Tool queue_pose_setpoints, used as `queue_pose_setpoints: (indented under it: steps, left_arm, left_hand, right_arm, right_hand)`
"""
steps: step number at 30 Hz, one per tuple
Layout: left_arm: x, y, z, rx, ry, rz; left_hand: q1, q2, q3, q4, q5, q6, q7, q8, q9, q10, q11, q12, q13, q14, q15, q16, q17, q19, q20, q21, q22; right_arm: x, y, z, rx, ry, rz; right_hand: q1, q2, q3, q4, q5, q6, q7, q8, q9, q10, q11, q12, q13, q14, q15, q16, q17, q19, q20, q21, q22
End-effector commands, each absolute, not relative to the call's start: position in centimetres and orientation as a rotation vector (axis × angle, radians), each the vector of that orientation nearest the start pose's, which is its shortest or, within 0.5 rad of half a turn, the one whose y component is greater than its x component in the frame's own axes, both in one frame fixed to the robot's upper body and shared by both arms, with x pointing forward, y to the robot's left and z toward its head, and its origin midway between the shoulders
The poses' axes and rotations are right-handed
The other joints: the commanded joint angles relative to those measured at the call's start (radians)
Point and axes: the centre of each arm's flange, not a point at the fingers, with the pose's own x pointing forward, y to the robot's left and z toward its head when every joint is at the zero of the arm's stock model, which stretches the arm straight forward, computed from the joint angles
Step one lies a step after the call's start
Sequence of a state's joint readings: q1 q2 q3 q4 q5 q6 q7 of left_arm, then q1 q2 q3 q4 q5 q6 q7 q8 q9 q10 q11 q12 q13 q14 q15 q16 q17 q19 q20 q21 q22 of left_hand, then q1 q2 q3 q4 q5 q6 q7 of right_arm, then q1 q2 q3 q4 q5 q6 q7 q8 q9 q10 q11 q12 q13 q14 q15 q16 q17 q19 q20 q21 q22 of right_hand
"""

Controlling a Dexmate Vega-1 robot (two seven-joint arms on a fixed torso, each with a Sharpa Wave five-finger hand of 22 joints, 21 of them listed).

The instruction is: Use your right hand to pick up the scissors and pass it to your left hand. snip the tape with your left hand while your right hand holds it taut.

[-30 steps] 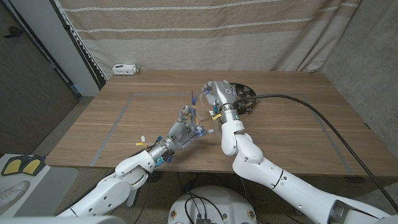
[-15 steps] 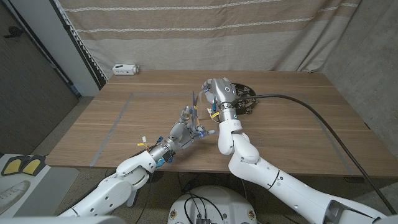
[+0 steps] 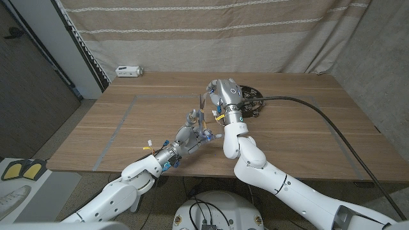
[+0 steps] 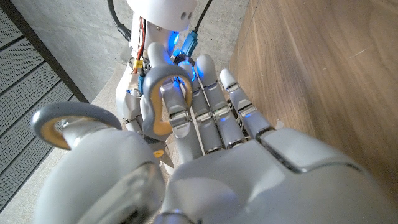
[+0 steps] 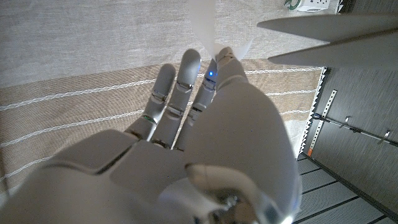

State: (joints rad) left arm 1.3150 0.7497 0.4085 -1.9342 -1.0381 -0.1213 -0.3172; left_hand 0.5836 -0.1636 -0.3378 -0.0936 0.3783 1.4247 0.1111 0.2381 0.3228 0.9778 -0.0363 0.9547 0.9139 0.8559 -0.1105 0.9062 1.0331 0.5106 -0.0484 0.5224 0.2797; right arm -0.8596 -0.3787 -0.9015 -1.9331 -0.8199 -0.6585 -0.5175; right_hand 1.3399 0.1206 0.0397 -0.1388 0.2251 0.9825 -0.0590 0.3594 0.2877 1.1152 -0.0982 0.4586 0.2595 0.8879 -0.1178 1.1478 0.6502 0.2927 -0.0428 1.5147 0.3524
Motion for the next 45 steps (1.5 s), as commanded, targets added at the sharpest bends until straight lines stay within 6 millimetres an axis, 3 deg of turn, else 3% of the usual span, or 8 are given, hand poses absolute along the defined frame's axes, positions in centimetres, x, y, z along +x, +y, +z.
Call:
queue_pose_setpoints:
  steps: [1,19,45]
  left_arm:
    - [49.0,16.8,-13.6,-0.277,-0.323,-0.882]
    - [49.1,16.2,-13.7,-0.266,-0.313,-0.916]
    - [49.0,16.7,-13.9,-0.27,-0.322,-0.912]
  left_hand:
    - [-0.005,0.005,-0.002,0.009,0.003,-0.061,0.063,0.008,0.002,0.061,-0.065,0.161,0.003,-0.003,-0.049,0.004,-0.003,0.007,0.001,-0.002,0.003]
    - [-0.007,0.007,-0.001,0.011,0.003,-0.061,0.064,0.007,-0.001,0.062,-0.066,0.155,-0.015,-0.004,-0.045,0.007,-0.002,0.005,0.004,-0.006,0.003]
    - [-0.008,0.01,0.0,0.014,0.005,-0.06,0.063,0.007,-0.001,0.058,-0.065,0.162,-0.008,-0.009,-0.042,0.011,-0.002,0.004,0.005,-0.01,0.006]
  right_arm:
    - [49.9,-3.3,-0.4,-1.057,-0.912,-0.366]
    - [49.7,-2.6,-0.1,-1.052,-0.92,-0.353]
    - [51.1,-2.9,-0.1,-1.086,-0.874,-0.371]
  right_hand:
    - [0.0,-0.003,0.003,-0.002,-0.005,0.004,0.0,0.002,0.004,0.11,-0.046,0.0,0.008,-0.005,-0.1,0.008,0.0,-0.003,-0.029,0.009,0.0]
    - [-0.001,-0.003,0.006,0.0,-0.01,-0.004,0.0,-0.005,0.004,0.104,-0.047,-0.008,0.009,-0.009,-0.1,0.019,-0.012,-0.005,-0.032,0.024,-0.006]
    - [-0.001,-0.002,0.012,0.0,-0.014,-0.008,-0.002,-0.012,0.005,0.098,-0.049,-0.017,0.017,-0.014,-0.1,0.036,-0.03,-0.01,-0.034,0.04,-0.017]
